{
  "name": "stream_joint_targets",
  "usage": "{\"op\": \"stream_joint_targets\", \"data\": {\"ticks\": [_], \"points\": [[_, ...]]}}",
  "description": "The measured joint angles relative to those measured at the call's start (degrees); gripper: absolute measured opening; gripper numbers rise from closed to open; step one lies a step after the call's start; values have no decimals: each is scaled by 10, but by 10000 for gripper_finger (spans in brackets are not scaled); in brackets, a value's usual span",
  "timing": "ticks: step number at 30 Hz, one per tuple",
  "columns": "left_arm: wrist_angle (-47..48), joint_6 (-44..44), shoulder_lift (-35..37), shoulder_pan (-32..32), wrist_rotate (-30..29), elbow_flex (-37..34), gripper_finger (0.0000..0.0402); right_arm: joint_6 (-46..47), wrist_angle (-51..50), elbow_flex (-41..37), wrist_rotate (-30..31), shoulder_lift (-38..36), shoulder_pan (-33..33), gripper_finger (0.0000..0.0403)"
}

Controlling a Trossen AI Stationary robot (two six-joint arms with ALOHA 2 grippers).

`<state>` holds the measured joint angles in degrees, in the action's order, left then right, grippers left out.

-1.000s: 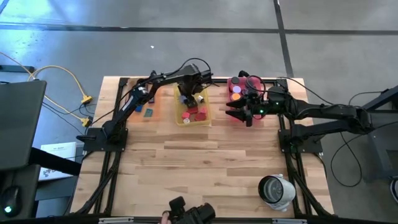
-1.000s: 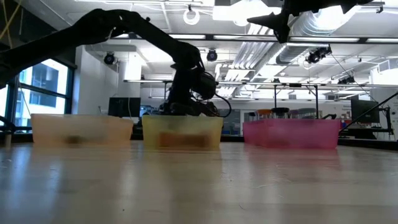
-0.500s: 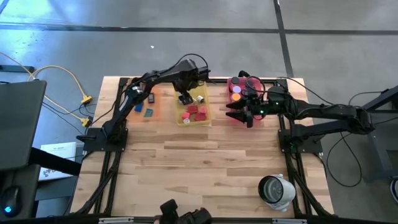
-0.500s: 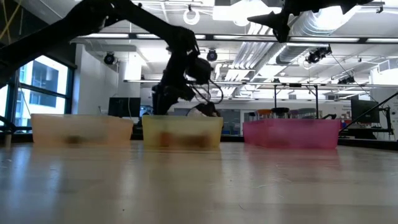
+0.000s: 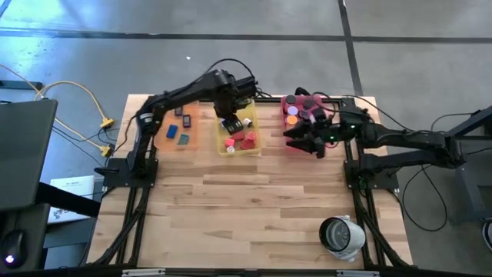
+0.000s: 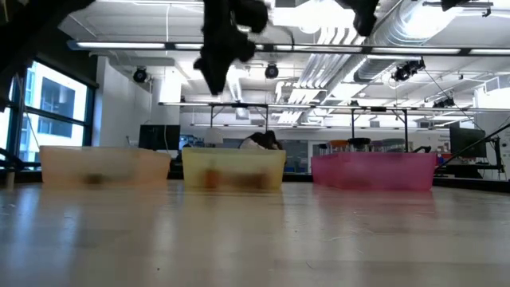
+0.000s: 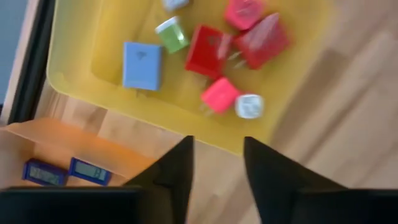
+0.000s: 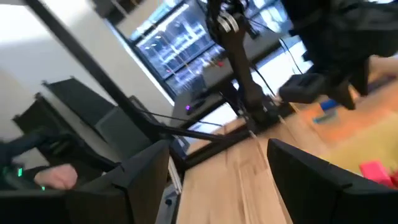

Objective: Pick & Place Office items
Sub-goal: Return to Home Position

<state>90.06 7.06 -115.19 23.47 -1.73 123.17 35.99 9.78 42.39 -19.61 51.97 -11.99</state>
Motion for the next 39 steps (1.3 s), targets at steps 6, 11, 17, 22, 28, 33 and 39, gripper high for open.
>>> {"op": "stream_joint_targets", "data": {"ticks": [6,11,17,22,28,33,39], "points": [[0,33,100,-47,2,0,31,-42,-14,0,-19,-69,0,237],[0,63,172,-76,3,0,3,-44,-102,0,-16,-127,-7,154],[0,111,263,-106,-1,0,1,-121,-242,0,25,-226,-9,15],[-1,150,345,-132,-40,-3,0,-191,-337,0,88,-328,-9,3],[-1,222,433,-175,-96,-74,0,-207,-388,-15,119,-429,-9,3],[-49,299,516,-239,-149,-206,0,-196,-339,-83,103,-488,-9,2],[-197,361,632,-314,-188,-389,0,-167,-277,-185,98,-515,-9,2]]}}
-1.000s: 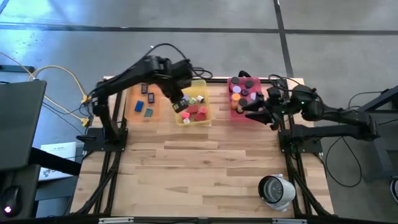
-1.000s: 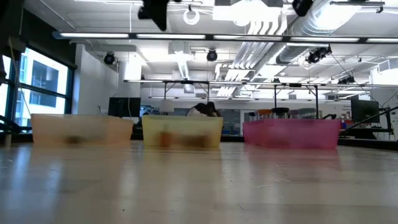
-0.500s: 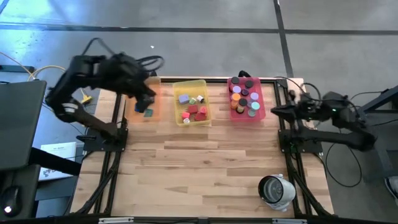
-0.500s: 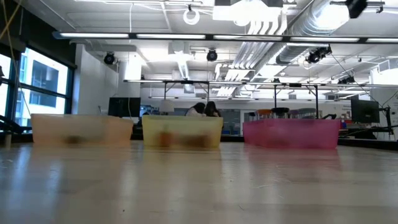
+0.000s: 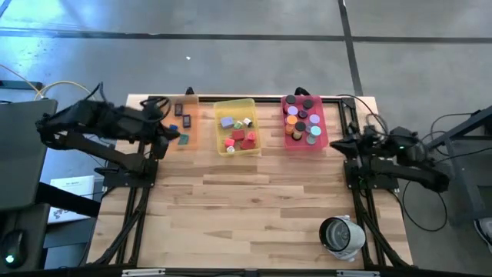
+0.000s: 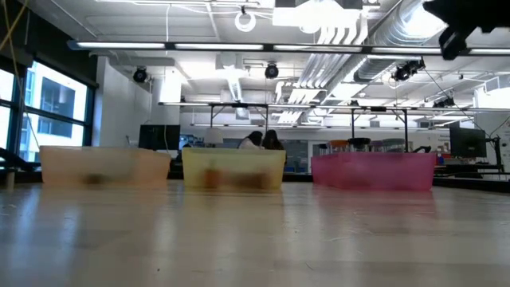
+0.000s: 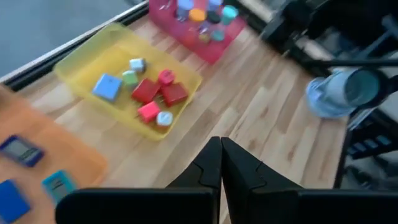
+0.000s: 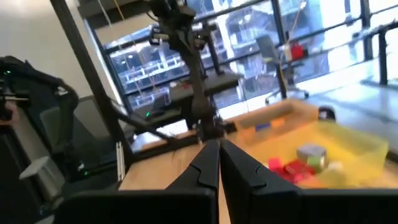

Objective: Pick & Place Office items
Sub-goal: Return to Home Position

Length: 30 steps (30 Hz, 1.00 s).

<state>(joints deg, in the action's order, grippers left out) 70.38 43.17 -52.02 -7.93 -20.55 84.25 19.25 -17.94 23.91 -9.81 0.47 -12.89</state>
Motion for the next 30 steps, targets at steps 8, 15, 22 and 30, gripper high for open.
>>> {"op": "stream_joint_targets", "data": {"ticks": [8,15,22,30], "points": [[-234,19,107,-82,-28,-234,0,11,204,-132,-26,3,0,2],[-374,19,126,-139,-40,-344,0,58,244,-200,-4,3,0,2],[-394,36,126,-171,-62,-366,0,77,275,-234,-7,3,0,2],[-400,48,125,-178,-86,-366,0,85,220,-234,-6,4,0,2]]}}
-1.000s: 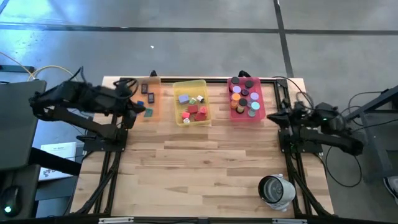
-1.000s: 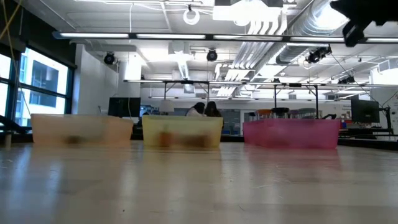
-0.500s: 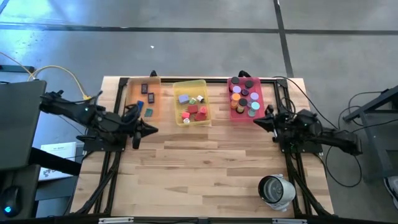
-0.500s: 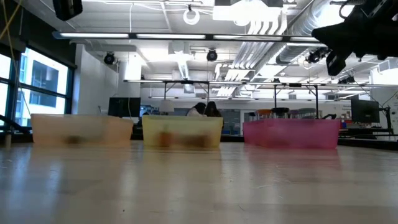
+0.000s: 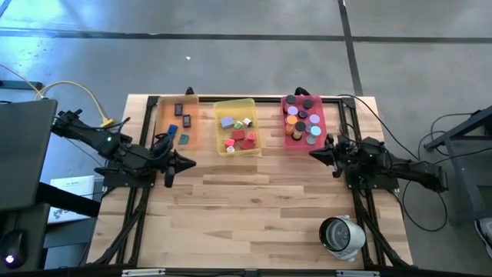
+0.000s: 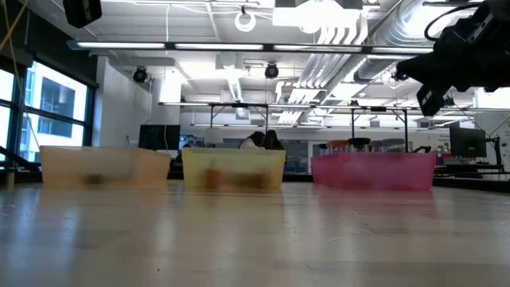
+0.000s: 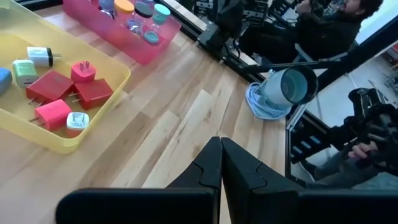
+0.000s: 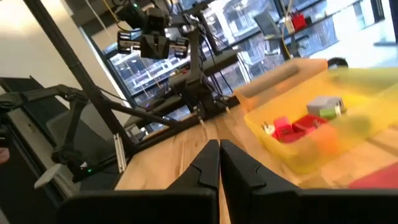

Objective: Pick & Place Office items
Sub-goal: Return to Home Position

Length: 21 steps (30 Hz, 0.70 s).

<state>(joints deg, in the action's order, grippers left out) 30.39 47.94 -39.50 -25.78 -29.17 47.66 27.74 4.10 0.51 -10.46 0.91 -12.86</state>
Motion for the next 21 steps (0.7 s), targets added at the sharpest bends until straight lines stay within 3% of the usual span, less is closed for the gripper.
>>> {"op": "stream_joint_targets", "data": {"ticks": [7,13,17,21], "points": [[-16,3,-12,-9,-3,-2,0,20,-11,0,1,0,0,2],[-16,0,-15,-68,-76,-12,0,20,-13,0,1,0,0,2],[-15,-53,-11,-99,-115,-17,0,20,-14,-1,0,0,0,2],[-29,-110,-2,-97,-107,-34,0,20,-15,-1,0,0,0,2]]}}
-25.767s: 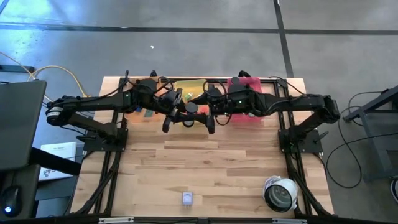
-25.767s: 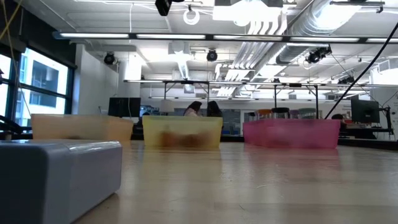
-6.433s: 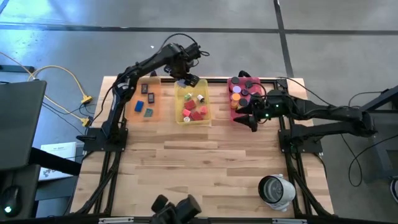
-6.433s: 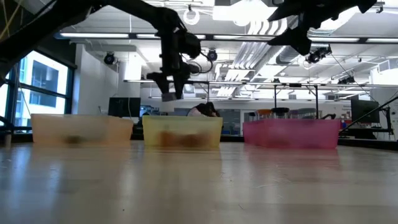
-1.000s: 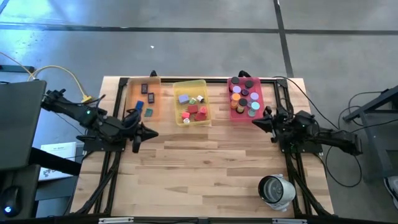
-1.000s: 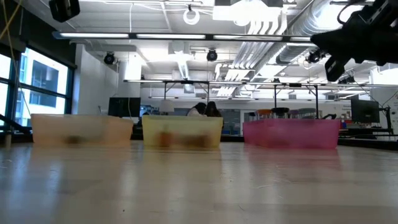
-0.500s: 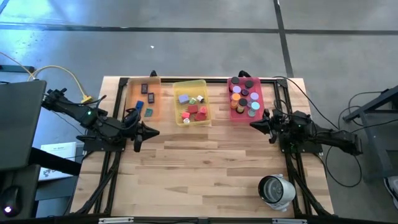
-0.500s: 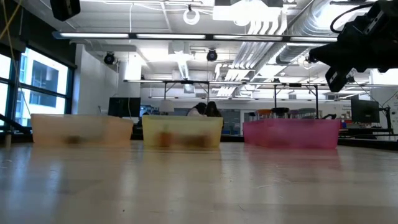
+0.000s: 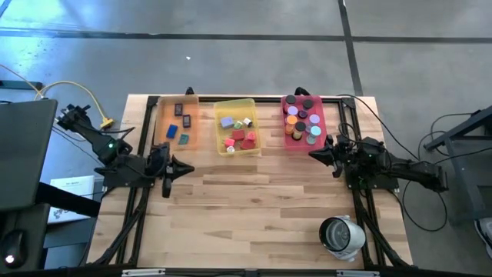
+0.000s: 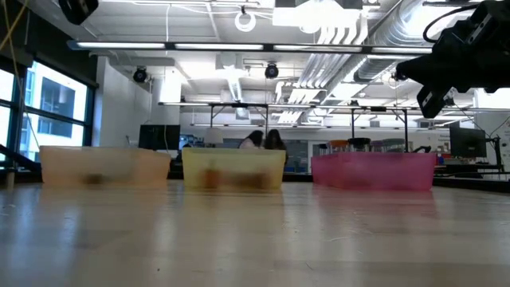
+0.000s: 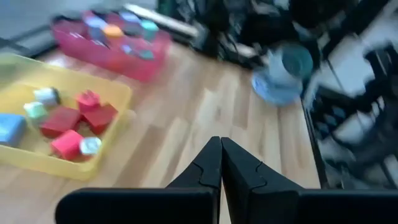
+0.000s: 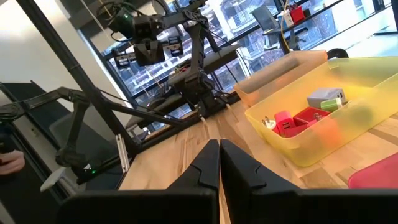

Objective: Pick & Place Office items
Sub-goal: Return to Home Position

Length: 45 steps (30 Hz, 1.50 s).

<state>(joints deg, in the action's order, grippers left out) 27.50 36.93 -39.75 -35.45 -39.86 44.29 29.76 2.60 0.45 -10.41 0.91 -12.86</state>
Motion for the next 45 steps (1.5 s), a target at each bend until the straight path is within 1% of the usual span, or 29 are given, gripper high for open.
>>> {"op": "stream_joint_targets", "data": {"ticks": [2,4,7,9,14,16,20,24,30,33,37,42,45], "points": [[-12,-24,3,11,48,-16,0,0,0,0,0,0,0,2],[-45,-42,5,27,114,-39,0,0,-1,0,0,0,0,2],[-93,-69,7,55,236,-82,0,0,-2,0,0,0,0,2],[-121,-80,7,75,303,-111,0,0,-2,0,0,0,0,2],[-212,-91,23,103,435,-193,0,0,-2,0,0,0,0,2],[-239,-91,37,106,472,-221,0,0,-2,0,0,0,0,2],[-255,-86,82,100,481,-269,0,0,-2,-1,0,0,0,2],[-268,-88,137,94,467,-309,0,0,-2,-1,0,0,0,2],[-267,-108,228,95,408,-354,0,0,-2,-1,0,0,0,2],[-265,-129,260,95,413,-364,0,0,-2,-1,0,0,0,2],[-263,-158,283,95,411,-368,0,0,-2,-1,0,0,0,2],[-265,-171,289,95,392,-387,0,0,-2,-1,0,0,0,2],[-276,-146,288,95,355,-419,0,0,-2,-1,0,0,0,2]]}}
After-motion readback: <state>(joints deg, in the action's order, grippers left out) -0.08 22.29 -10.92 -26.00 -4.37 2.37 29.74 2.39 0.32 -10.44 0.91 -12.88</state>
